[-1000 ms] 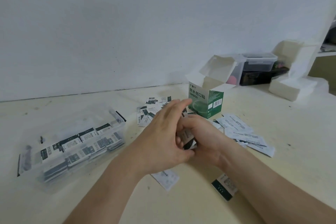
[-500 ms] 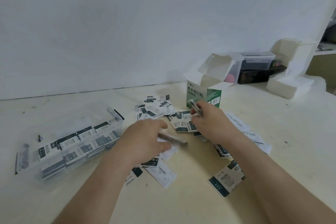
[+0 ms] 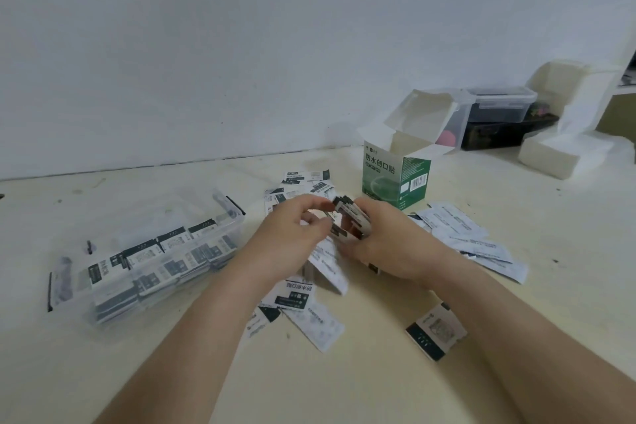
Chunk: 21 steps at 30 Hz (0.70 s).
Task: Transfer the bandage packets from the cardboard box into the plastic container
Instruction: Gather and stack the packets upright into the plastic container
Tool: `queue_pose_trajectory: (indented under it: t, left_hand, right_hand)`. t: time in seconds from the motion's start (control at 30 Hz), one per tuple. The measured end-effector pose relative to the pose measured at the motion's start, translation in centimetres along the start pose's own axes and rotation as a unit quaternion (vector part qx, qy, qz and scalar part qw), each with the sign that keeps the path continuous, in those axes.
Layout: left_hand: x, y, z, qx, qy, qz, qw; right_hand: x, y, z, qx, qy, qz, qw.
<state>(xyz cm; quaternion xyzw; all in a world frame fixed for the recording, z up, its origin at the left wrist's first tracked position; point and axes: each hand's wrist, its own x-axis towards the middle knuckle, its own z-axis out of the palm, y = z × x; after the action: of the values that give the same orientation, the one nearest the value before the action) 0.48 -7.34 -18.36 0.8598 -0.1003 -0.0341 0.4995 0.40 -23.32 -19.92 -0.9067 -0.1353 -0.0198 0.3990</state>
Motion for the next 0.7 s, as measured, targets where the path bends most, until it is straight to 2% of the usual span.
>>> queue_pose_trajectory:
  t: [0.07, 0.1, 0.17, 0.2, 0.27, 0.3, 0.33, 0.37, 0.5, 0.6, 0.7]
  left_hand:
    - [-0.1, -0.1, 0.1, -0.014, 0.004, 0.004, 1.000]
    - [0.1, -0.1, 0.1, -0.011, 0.033, 0.017, 0.999]
    - [-0.1, 0.6, -0.4, -0.020, 0.152, 0.089, 0.984]
    - [-0.2, 1.1, -0.8, -0.030, 0.227, 0.152, 0.961]
    - [-0.8, 2.0, -1.2, 0.033, 0.350, 0.307, 0.884]
    - [-1.1, 2.1, -0.8, 0.078, 0.373, 0.367, 0.849]
    - [-1.2, 1.9, -0.2, 0.110, 0.366, 0.406, 0.830]
    - [-1.2, 1.6, 0.6, 0.132, 0.334, 0.417, 0.835]
    - [-0.8, 0.4, 2.5, 0.138, 0.134, 0.327, 0.925]
    - [-0.8, 0.5, 2.1, 0.015, 0.077, 0.267, 0.960]
    - [-1.2, 1.0, 1.9, -0.060, 0.083, 0.267, 0.958]
  right_hand:
    - [0.1, 0.0, 0.3, 0.059, 0.014, 0.006, 0.998]
    - [0.2, 0.1, 0.2, 0.109, 0.028, 0.019, 0.993]
    - [0.2, 0.0, -0.1, 0.259, 0.065, 0.074, 0.961]
    - [0.2, -0.1, -0.4, 0.339, 0.074, 0.115, 0.931]
    - [-0.1, -0.7, -0.9, 0.468, 0.049, 0.168, 0.866]
    - [-0.2, -1.0, -0.8, 0.518, 0.025, 0.176, 0.836]
    - [-0.3, -1.3, -0.5, 0.558, 0.010, 0.182, 0.809]
    - [-0.3, -1.5, -0.2, 0.585, 0.002, 0.183, 0.790]
    - [-0.2, -1.8, 0.7, 0.610, -0.018, 0.169, 0.774]
    - [-0.1, -1.4, 0.7, 0.616, -0.035, 0.147, 0.773]
    - [-0.2, -1.5, 0.6, 0.575, -0.037, 0.146, 0.805]
